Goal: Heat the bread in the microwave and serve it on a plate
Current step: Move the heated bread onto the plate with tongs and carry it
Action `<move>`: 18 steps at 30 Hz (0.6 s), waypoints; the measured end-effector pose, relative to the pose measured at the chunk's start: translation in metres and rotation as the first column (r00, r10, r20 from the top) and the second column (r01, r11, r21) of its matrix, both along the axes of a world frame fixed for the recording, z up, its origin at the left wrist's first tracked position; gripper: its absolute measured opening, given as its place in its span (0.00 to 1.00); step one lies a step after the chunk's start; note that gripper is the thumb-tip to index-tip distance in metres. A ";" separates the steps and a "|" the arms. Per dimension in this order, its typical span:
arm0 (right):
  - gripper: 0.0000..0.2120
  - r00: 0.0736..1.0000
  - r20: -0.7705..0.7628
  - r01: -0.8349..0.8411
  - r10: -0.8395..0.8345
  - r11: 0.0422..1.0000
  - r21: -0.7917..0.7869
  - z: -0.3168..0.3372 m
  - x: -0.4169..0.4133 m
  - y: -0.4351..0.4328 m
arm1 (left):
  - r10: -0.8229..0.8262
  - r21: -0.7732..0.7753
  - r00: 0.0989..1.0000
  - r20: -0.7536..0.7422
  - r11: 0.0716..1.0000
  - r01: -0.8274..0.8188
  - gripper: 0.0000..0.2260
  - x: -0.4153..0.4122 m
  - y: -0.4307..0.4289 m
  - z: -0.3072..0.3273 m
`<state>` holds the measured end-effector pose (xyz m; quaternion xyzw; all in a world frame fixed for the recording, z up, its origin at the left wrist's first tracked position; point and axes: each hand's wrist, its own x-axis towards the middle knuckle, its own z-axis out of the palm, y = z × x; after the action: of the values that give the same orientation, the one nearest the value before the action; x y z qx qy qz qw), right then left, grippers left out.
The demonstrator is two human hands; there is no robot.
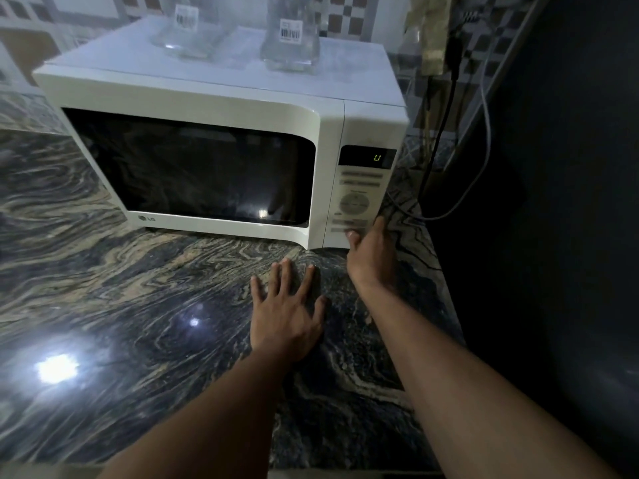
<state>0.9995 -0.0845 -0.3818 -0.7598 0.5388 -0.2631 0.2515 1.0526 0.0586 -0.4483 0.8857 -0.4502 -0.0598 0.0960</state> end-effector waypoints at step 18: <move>0.29 0.992 -0.107 -0.080 0.070 0.992 -0.098 0.076 -0.017 0.023 | -0.017 0.147 0.991 -0.134 0.989 0.036 0.31 0.007 -0.005 0.016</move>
<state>0.9828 -0.0620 -0.3055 -0.8040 0.5080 -0.2407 0.1939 1.0599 0.0541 -0.4323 0.8784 -0.4489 -0.1530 0.0584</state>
